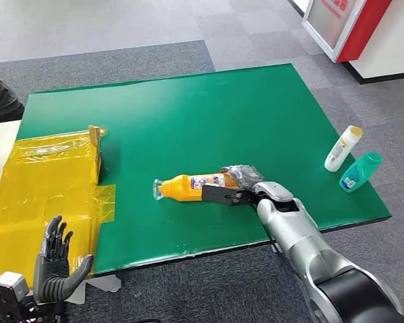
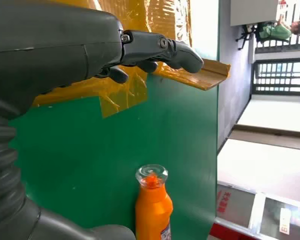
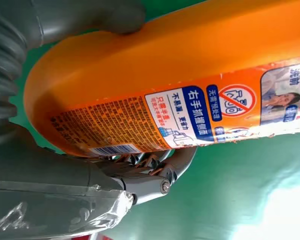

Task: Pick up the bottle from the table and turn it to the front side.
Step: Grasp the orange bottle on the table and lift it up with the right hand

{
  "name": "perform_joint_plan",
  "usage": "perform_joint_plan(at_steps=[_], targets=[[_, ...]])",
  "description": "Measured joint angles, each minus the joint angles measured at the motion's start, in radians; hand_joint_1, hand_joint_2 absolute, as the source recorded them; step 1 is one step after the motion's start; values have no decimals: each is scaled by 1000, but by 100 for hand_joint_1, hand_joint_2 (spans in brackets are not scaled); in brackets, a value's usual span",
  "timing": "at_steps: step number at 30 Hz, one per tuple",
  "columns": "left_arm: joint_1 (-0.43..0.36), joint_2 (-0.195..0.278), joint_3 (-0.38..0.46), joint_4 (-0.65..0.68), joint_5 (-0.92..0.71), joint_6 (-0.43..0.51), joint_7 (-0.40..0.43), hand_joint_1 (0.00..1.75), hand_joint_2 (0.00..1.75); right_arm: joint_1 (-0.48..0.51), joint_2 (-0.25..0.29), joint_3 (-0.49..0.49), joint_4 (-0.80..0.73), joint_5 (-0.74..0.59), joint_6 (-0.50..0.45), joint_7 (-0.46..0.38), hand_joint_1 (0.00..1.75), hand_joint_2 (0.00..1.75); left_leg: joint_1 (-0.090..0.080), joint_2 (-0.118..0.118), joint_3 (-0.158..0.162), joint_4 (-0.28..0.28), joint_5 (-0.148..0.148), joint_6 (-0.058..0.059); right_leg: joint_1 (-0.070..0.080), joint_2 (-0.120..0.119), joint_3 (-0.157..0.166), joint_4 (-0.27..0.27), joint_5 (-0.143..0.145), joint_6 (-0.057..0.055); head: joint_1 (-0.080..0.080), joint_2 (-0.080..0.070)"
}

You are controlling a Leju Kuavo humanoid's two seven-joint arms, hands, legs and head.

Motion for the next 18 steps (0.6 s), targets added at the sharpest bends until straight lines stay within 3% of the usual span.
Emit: perform_joint_plan(at_steps=[9,14,18], targets=[[14,-6,11,-14,8,-19,8,0,175,220,14,-1,-369,-201,-44,-57,175,175,0,-1,-2,0,-1,0,0,0,-1,0,-2,0,0,0],[17,-14,18,-41,49,-64,70,0,175,327,78,-6,-560,-331,-57,-110,175,175,0,0,-2,0,-2,-1,0,0,-2,0,-3,0,0,0],[15,-12,1,-61,99,-101,143,0,175,372,134,-12,-614,-439,-34,-171,175,175,0,0,-2,0,-2,-1,0,0,-2,0,-3,0,0,0]])
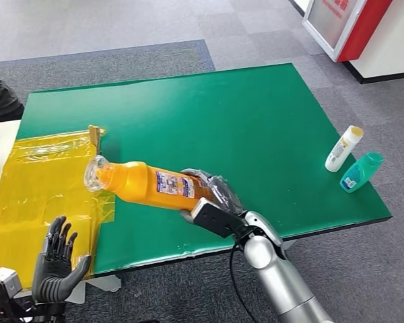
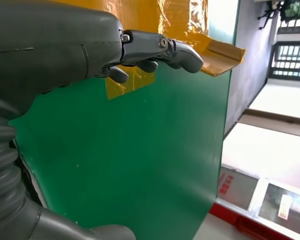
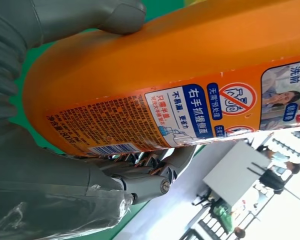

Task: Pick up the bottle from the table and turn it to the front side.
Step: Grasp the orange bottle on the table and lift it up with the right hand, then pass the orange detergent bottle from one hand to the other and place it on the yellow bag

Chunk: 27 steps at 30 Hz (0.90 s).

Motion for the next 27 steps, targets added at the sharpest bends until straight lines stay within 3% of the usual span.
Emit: perform_joint_plan(at_steps=[7,16,20,27], targets=[[-65,45,-144,-62,99,11,68,0,175,24,62,18,58,-7,-17,-67,175,175,0,0,0,0,1,0,0,0,1,0,1,0,0,0],[-156,131,-360,-92,158,19,95,1,175,31,82,86,173,54,-63,-99,175,175,0,0,0,0,1,0,0,0,1,0,1,0,0,0],[-176,160,-416,-92,158,21,95,173,175,32,85,106,203,67,-79,-112,175,175,0,0,0,0,1,0,0,0,0,0,1,0,0,0],[-189,200,-474,-92,176,20,80,175,175,31,85,121,230,67,-85,-116,175,175,0,0,0,0,1,0,0,0,0,0,1,-1,0,0]])
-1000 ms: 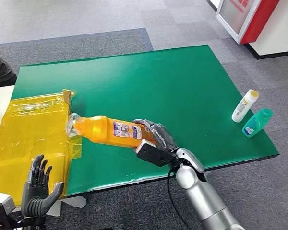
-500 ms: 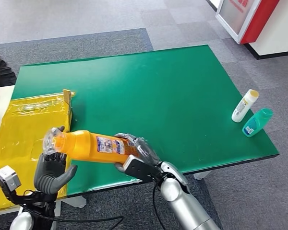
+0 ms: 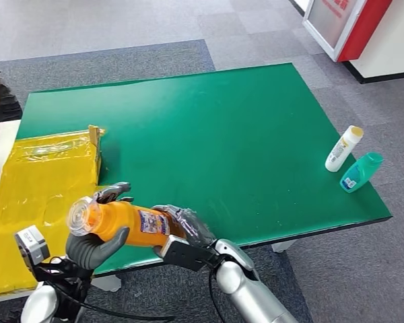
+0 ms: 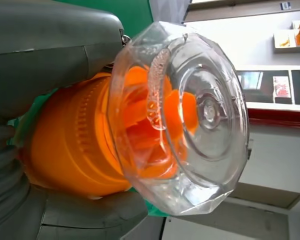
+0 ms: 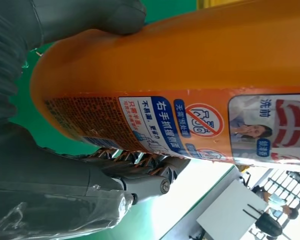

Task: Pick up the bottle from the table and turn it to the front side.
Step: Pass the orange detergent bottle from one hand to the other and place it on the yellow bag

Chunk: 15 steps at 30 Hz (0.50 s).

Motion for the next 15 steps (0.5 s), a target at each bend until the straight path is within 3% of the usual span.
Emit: perform_joint_plan(at_steps=[2,6,9,15], targets=[[0,12,-7,0,13,-4,-9,175,175,-1,0,2,4,-3,-1,-2,167,175,0,0,0,0,0,0,0,0,0,0,0,0,0,0],[0,33,-12,1,28,-13,-23,175,175,-2,0,5,9,-8,-5,-5,3,175,0,0,0,0,0,0,0,0,0,0,0,0,0,0],[1,46,-19,0,-11,9,-23,175,175,-3,0,4,14,-13,-8,-2,0,175,0,0,0,0,0,0,0,0,0,0,0,0,0,0],[-9,65,-40,-30,-312,184,55,175,175,1,0,-14,8,-22,-11,28,0,175,0,0,0,0,0,0,0,0,0,0,0,0,0,0]])
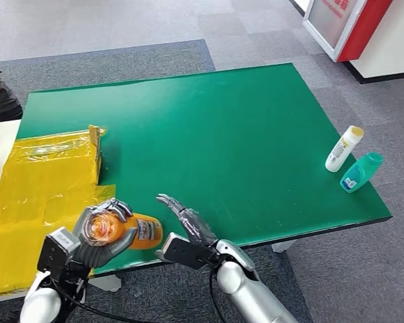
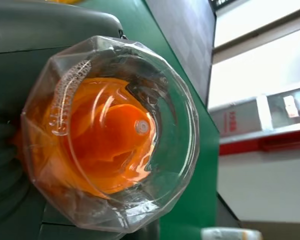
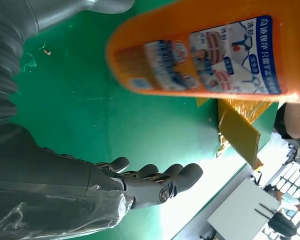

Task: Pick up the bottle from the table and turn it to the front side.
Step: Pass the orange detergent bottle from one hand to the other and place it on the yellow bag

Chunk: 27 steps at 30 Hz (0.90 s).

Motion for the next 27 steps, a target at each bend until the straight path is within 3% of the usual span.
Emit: perform_joint_plan(at_steps=[10,18,22,27], targets=[[-105,66,-9,-63,-413,117,157,175,175,24,0,-70,-43,-5,6,11,0,175,0,0,0,0,0,0,0,0,0,0,1,-1,0,0],[-239,158,-25,-41,-614,10,339,175,175,45,0,-109,-63,-6,20,11,0,175,0,0,0,0,1,0,0,0,0,0,1,-1,0,0],[-272,200,-40,30,-665,-9,360,175,175,51,0,-121,-67,-11,30,7,0,175,0,0,0,0,1,0,0,0,0,0,1,-1,0,0],[-268,218,-52,127,-740,-2,378,175,175,53,0,-127,-65,-18,38,1,0,175,0,1,0,0,0,0,0,0,-1,0,0,-1,0,0]])
